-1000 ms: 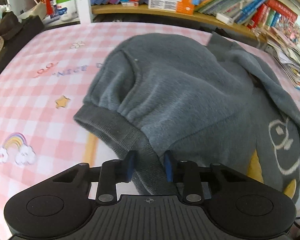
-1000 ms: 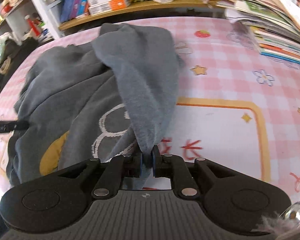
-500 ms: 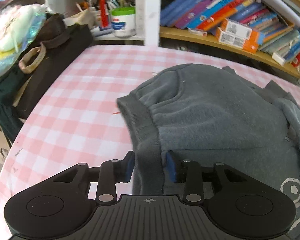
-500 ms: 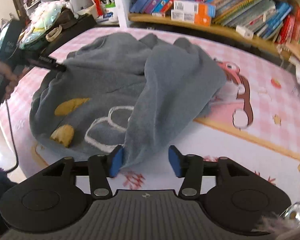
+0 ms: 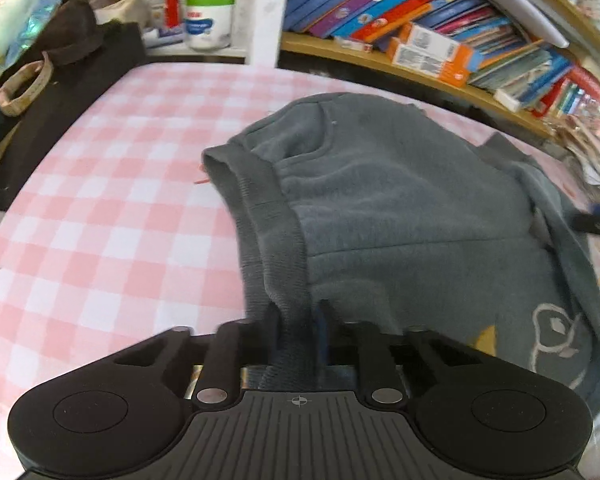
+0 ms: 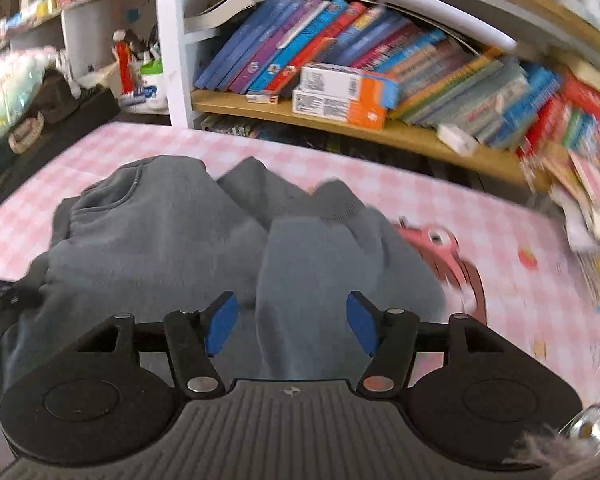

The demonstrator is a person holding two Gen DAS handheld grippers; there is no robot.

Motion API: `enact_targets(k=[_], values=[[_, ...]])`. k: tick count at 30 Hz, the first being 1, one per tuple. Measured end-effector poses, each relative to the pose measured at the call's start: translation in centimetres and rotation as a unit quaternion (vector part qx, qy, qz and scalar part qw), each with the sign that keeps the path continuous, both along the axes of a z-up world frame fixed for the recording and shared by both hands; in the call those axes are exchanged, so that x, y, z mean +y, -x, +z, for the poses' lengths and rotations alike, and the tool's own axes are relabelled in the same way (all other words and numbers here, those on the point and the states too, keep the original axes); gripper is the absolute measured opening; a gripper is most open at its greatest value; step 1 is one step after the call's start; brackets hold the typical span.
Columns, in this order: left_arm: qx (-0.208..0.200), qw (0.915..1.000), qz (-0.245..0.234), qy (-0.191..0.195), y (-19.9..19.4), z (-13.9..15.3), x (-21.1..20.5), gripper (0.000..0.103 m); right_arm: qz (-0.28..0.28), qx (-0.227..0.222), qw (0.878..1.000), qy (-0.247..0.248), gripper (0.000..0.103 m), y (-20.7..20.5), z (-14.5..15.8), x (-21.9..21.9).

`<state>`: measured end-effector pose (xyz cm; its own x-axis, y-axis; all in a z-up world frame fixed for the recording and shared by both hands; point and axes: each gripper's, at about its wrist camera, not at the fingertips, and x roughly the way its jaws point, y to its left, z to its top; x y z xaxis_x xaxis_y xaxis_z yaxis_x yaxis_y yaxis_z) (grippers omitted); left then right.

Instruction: Fold clothes

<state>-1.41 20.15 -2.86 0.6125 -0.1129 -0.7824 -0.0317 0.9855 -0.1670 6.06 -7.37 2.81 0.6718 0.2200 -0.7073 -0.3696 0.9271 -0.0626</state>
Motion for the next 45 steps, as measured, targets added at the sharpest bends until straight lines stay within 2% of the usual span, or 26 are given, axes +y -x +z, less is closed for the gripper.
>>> enact_targets(k=[5,7,8,9,12,15,17,20,21,22,24,26,28,30,31,35,37,38,39,40,41,43,44,45], values=[[-0.019,0.9996,0.017,0.008,1.6,0.8,1.3,0.002,0.016,0.012,0.996,0.092,0.059,-3.7,-2.4,3.6],[-0.019,0.9993,0.031,0.013,2.1,0.7,2.1,0.002,0.020,0.023,0.994,0.109,0.050,-4.2,-3.4,3.5],[-0.018,0.9991,0.037,0.013,2.2,0.6,2.4,0.002,0.019,0.027,0.994,0.105,0.024,-4.3,-3.5,3.0],[-0.018,0.9988,0.044,0.014,2.3,0.5,2.8,0.002,0.010,0.027,0.995,0.094,0.008,-4.2,-3.2,2.2],[-0.021,0.9977,0.063,0.016,2.5,0.3,4.0,0.002,-0.050,0.000,0.998,0.040,0.008,-2.3,-0.9,-1.9],[-0.022,0.9964,0.079,0.019,2.8,0.2,5.2,0.002,-0.146,-0.011,0.989,-0.028,0.008,1.4,1.4,-8.2],[-0.018,0.9959,0.084,0.026,3.1,-0.2,5.9,0.003,-0.213,0.007,0.976,-0.048,0.008,4.6,1.3,-12.4],[-0.013,0.9959,0.084,0.032,3.5,-0.6,6.4,0.004,-0.281,0.083,0.955,-0.050,0.017,8.9,-1.3,-17.5],[-0.012,0.9960,0.083,0.032,3.5,-0.6,6.4,0.004,-0.295,0.100,0.949,-0.049,0.023,10.0,-2.2,-18.4],[-0.011,0.9961,0.082,0.029,3.4,-0.6,6.4,0.005,-0.310,0.114,0.943,-0.046,0.024,11.2,-3.0,-19.2],[-0.009,0.9964,0.081,0.024,3.2,-0.5,6.4,0.005,-0.341,0.118,0.932,-0.039,0.026,12.9,-3.8,-20.1],[-0.008,0.9965,0.080,0.024,3.0,-0.6,6.5,0.005,-0.372,0.116,0.919,-0.059,0.032,14.0,-4.1,-21.0],[-0.007,0.9965,0.080,0.023,2.8,-0.6,6.6,0.006,-0.378,0.107,0.917,-0.071,0.036,14.1,-4.0,-21.2],[-0.009,0.9963,0.082,0.024,2.9,-0.7,6.6,0.006,-0.376,0.098,0.918,-0.076,0.050,13.9,-3.8,-21.3],[-0.011,0.9959,0.086,0.027,3.0,-0.8,6.6,0.006,-0.378,0.095,0.918,-0.077,0.051,13.7,-3.8,-21.4],[-0.020,0.9937,0.106,0.030,3.4,-0.9,6.9,0.006,-0.418,0.097,0.898,-0.098,0.049,13.0,-4.5,-23.2],[-0.020,0.9931,0.111,0.032,3.5,-0.9,6.8,0.006,-0.423,0.106,0.890,-0.133,0.034,12.7,-4.9,-23.9],[-0.020,0.9932,0.110,0.030,3.4,-0.9,6.8,0.006,-0.422,0.112,0.886,-0.154,0.016,12.5,-5.1,-24.2],[-0.018,0.9934,0.110,0.029,3.4,-0.8,6.8,0.007,-0.417,0.116,0.884,-0.178,0.012,12.3,-5.1,-24.4],[-0.017,0.9935,0.109,0.029,3.4,-0.8,6.7,0.007,-0.413,0.114,0.883,-0.191,0.010,12.0,-4.5,-24.3],[-0.015,0.9936,0.108,0.028,3.3,-0.7,6.8,0.007,-0.396,0.097,0.890,-0.204,0.010,11.9,-3.2,-23.9],[-0.013,0.9937,0.108,0.027,3.3,-0.6,6.8,0.008,-0.331,0.032,0.912,-0.239,0.009,12.6,1.0,-22.8],[-0.012,0.9937,0.109,0.026,3.4,-0.6,6.8,0.008,-0.294,-0.001,0.924,-0.245,0.009,13.3,3.3,-22.1],[-0.013,0.9935,0.110,0.026,3.4,-0.6,6.7,0.008,-0.274,-0.017,0.934,-0.229,0.009,13.8,4.9,-21.7]])
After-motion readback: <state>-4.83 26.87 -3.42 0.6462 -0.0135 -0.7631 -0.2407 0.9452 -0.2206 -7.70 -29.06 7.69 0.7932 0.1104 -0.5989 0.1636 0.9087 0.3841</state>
